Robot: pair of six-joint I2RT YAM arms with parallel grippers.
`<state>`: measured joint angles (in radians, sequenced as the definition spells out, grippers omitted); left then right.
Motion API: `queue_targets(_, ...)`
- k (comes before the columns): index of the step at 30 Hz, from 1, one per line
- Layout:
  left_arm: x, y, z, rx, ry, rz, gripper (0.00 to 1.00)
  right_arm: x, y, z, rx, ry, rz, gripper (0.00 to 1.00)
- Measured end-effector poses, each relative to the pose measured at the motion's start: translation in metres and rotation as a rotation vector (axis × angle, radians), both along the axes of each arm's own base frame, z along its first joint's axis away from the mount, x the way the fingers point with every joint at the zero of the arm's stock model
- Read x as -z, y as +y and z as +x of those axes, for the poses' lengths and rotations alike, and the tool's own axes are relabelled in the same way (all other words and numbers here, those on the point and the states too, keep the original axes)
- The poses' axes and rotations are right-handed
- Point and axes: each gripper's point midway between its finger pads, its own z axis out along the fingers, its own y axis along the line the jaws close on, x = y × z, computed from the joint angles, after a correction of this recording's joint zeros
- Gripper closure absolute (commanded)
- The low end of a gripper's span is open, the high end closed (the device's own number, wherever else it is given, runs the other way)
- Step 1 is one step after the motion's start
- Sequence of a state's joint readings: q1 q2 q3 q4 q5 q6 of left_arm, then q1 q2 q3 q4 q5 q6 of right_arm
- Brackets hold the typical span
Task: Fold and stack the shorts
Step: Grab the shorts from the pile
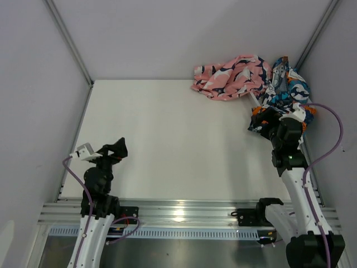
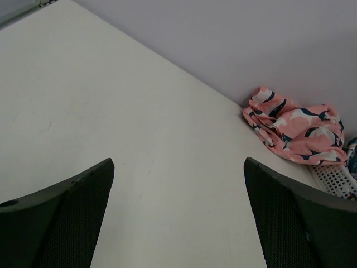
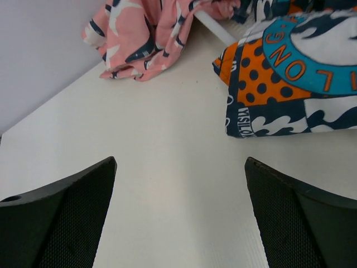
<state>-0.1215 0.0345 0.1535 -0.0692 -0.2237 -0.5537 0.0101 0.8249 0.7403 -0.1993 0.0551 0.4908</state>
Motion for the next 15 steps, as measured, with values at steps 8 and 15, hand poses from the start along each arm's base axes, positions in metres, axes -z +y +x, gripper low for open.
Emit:
queue_targets(8, 0.018, -0.005, 0.005, 0.010, 0.035, -0.052, 0.01, 0.068, 0.024, 0.071, 0.049, 0.185, 0.210, 0.00)
queue_targets(15, 0.041, -0.012, 0.017, 0.037, 0.148, -0.037, 0.01, 0.096, 0.078, 0.153, 0.096, 0.200, 0.266, 0.01)
